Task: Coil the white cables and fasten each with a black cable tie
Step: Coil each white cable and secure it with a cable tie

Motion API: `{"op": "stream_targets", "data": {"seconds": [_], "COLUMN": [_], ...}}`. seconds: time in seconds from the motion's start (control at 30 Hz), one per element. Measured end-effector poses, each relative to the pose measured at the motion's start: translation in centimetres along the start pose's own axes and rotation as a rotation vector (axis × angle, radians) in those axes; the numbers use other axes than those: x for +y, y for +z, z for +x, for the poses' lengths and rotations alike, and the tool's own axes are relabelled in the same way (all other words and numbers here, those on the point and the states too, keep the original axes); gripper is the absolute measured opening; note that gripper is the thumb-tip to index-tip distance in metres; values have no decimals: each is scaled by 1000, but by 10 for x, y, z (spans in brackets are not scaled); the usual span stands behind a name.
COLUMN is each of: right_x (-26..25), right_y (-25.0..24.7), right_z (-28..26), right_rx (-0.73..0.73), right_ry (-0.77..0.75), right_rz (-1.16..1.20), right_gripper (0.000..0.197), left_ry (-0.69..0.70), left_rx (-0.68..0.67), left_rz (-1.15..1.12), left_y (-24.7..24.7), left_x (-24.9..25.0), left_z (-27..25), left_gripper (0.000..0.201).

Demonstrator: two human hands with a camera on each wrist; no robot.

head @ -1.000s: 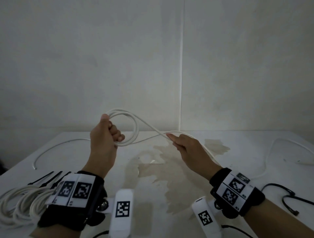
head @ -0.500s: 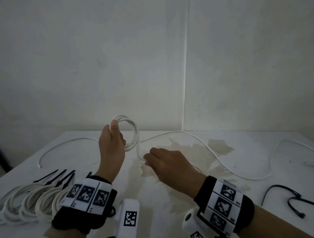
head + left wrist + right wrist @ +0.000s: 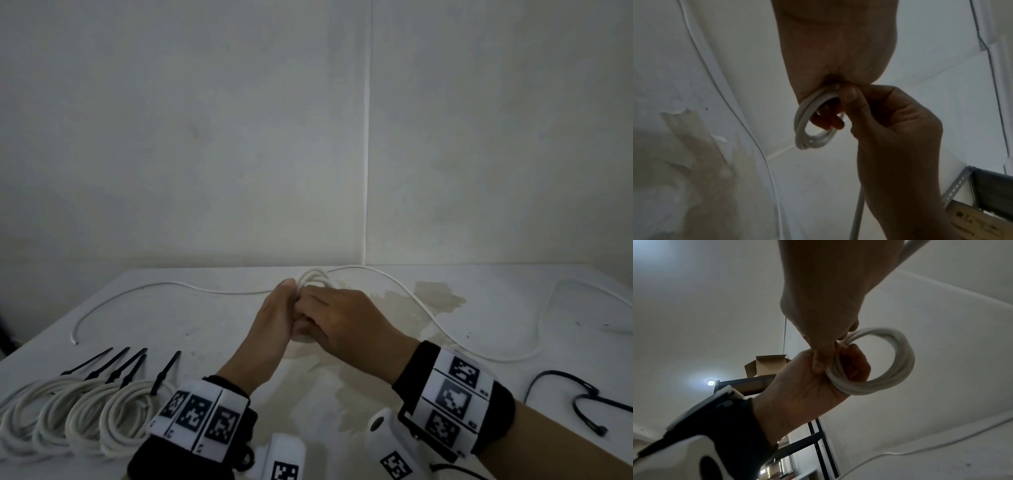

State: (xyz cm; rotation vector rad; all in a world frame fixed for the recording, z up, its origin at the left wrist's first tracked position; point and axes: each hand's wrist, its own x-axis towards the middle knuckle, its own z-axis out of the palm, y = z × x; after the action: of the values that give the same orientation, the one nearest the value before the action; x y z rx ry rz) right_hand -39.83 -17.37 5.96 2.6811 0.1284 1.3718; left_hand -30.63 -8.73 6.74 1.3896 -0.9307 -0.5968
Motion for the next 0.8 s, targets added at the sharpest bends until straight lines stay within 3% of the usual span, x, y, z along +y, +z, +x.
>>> {"op": "stream_targets", "data": {"seconds": [0.07, 0.17, 0.3, 0.4, 0.53, 0.67, 0.8], "right_x": [2, 10, 24, 30, 42, 49, 40], "right_y": [-2, -9, -17, -22, -26, -28, -28], "right_z": [1, 3, 3, 4, 5, 0, 5], "right_rx": [13, 28, -7, -4, 34, 78, 97], "right_ry": [-7, 97, 192, 159, 60, 193, 346], "right_rz": [42, 158, 246, 244, 21, 101, 263], "right_gripper": [19, 22, 31, 34, 30, 48, 40], "left_ry": [-9, -1, -117, -179, -241, -246, -221], "left_rx": [-22, -59, -132, -169, -195, -198, -178], "left_rz": [10, 95, 4, -8, -49, -8, -11], "left_y": [3, 7, 10, 6, -1, -4, 2], "left_x": [1, 4, 11, 11, 14, 15, 21], "left_z": [-1, -6, -6, -3, 0, -5, -6], "left_gripper": [40, 39, 45, 42, 41, 44, 44]}}
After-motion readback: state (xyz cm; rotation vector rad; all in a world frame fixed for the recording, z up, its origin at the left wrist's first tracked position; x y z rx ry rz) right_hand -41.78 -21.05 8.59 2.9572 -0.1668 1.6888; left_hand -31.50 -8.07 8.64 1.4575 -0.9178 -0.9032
